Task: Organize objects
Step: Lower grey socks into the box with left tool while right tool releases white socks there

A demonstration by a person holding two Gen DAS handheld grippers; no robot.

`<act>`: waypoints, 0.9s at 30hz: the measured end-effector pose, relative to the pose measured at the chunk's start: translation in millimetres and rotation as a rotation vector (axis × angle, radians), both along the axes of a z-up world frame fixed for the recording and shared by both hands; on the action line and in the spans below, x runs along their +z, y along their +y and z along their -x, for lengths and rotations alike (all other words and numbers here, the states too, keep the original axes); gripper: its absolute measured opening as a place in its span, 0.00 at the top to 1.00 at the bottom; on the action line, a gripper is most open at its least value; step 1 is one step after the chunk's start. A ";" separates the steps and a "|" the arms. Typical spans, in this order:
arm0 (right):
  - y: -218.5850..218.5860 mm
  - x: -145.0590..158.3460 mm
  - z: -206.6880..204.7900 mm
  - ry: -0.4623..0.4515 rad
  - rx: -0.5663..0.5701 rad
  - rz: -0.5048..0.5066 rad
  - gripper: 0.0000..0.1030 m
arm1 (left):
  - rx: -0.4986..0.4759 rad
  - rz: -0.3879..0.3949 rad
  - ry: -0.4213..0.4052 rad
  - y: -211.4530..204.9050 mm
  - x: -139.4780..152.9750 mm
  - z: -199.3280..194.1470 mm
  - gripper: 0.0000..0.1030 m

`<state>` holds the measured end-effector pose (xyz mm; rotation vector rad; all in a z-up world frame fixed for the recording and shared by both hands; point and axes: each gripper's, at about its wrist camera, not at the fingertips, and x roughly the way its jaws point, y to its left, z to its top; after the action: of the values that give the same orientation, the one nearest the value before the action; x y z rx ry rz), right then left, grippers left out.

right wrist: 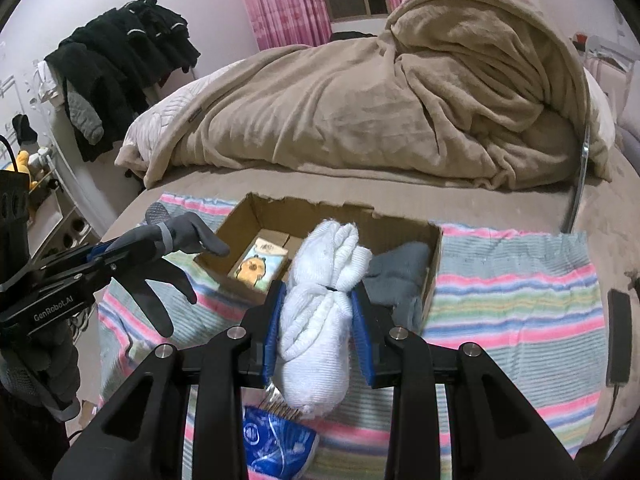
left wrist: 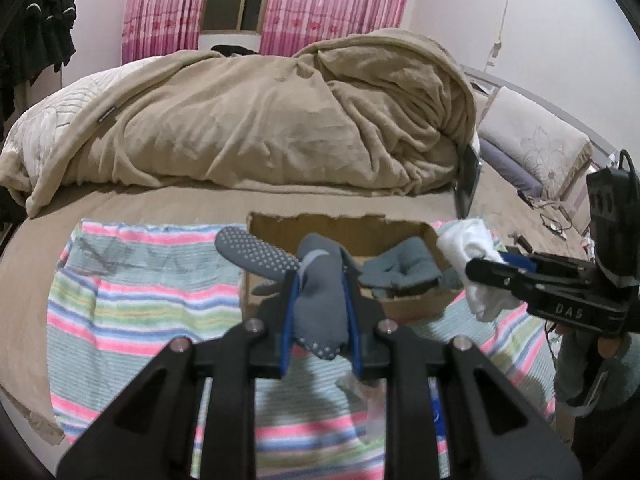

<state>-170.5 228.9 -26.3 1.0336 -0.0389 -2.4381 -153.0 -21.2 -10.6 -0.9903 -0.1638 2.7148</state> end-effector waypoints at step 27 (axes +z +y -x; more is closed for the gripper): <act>-17.6 -42.3 74.6 -0.073 0.002 0.013 0.68 | -0.081 -0.057 -0.104 40.7 -61.1 102.2 0.77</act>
<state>-245.1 211.3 -68.6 1.1161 -0.0784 -2.3944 -255.2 19.5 -71.6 -1.0971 -0.2143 2.5733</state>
